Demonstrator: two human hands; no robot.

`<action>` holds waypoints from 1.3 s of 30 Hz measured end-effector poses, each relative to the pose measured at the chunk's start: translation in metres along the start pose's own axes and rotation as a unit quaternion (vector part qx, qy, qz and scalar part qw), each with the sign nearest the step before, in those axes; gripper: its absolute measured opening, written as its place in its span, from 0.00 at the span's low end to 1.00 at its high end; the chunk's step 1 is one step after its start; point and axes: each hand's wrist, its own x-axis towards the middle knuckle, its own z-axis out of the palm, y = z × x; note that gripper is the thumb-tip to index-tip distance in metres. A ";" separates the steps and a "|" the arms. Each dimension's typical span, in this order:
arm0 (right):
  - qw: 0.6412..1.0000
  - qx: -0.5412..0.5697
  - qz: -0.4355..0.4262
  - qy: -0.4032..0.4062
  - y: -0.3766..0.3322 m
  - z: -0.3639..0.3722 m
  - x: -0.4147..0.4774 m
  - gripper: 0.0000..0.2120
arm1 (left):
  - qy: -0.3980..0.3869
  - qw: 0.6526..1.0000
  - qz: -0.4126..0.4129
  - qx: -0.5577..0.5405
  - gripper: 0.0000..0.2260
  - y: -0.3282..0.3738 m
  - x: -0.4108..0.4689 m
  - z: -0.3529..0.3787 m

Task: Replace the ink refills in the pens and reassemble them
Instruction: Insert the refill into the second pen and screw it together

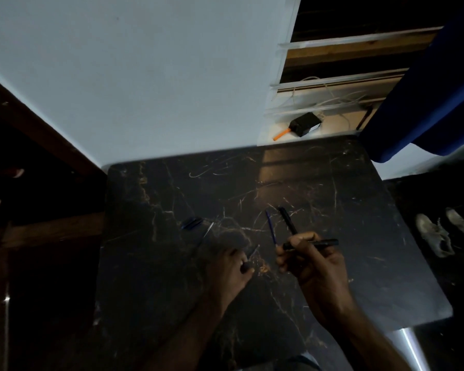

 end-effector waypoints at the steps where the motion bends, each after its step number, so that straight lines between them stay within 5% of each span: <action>1: 1.000 0.002 -0.005 0.001 -0.003 0.000 0.001 0.05 | -0.010 1.000 -0.005 0.020 0.10 0.000 0.002 0.003; 8: 0.999 0.005 -0.030 0.013 -0.018 -0.004 0.001 0.06 | -0.042 0.992 -0.004 0.123 0.12 0.010 0.014 0.000; 11: 1.000 0.001 -0.027 0.007 -0.021 -0.004 -0.003 0.05 | -0.086 0.994 -0.056 0.043 0.10 0.012 0.015 -0.010; 13: 0.999 0.007 -0.034 -0.002 -0.026 -0.002 -0.006 0.05 | -0.075 0.985 -0.101 -0.118 0.06 0.020 0.009 -0.027; 15: 0.999 0.017 -0.048 -0.007 -0.034 0.001 -0.008 0.05 | -0.021 0.936 -0.134 -0.325 0.02 0.031 -0.001 -0.055; 18: 0.997 0.027 -0.065 -0.011 -0.046 0.008 -0.013 0.05 | 0.084 0.793 -0.144 -0.587 0.06 0.050 -0.019 -0.102; 20: 0.997 0.036 -0.074 -0.016 -0.054 0.016 -0.017 0.05 | 0.129 0.718 -0.114 -0.674 0.06 0.066 -0.031 -0.133; 23: 0.996 0.047 -0.078 -0.015 -0.064 0.030 -0.026 0.08 | 0.148 0.673 -0.044 -0.724 0.02 0.096 -0.052 -0.172; 32: 0.987 0.069 -0.141 -0.029 -0.092 0.060 -0.047 0.07 | 0.163 0.665 0.069 -0.726 0.04 0.146 -0.090 -0.216; 39: 0.983 0.096 -0.153 -0.028 -0.094 0.061 -0.055 0.08 | 0.181 0.699 0.085 -0.687 0.03 0.149 -0.100 -0.215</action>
